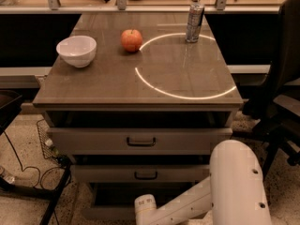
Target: Open bottom drawer
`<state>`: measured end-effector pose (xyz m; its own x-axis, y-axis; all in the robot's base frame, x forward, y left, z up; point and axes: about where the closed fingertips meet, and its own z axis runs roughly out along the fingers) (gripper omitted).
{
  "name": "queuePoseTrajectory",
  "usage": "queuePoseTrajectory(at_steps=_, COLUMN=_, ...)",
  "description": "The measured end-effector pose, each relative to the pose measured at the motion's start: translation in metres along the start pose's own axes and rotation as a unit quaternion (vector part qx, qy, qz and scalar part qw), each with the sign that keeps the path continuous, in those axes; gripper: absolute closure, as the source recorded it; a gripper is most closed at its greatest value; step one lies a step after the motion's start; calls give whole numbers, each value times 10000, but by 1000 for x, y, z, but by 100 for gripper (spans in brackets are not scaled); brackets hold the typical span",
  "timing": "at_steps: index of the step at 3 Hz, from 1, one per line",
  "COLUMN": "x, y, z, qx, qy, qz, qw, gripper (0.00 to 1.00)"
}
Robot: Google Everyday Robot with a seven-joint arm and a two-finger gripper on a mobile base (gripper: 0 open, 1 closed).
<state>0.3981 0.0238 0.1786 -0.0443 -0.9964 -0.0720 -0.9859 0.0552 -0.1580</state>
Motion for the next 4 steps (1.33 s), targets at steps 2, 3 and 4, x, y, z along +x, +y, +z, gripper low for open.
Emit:
queuePoseTrajectory(at_steps=2, x=-14, y=-17, z=-86, qx=655, qy=317, qz=-138, qw=9973, gripper=100)
queuePoseTrajectory(at_steps=3, x=-14, y=-28, z=-109, qx=935, qy=508, qz=-192, qw=9941, gripper=100)
queuePoseTrajectory(at_steps=4, x=1, y=-48, z=-120, qx=1280, qy=685, qz=-175, qw=9893, gripper=100)
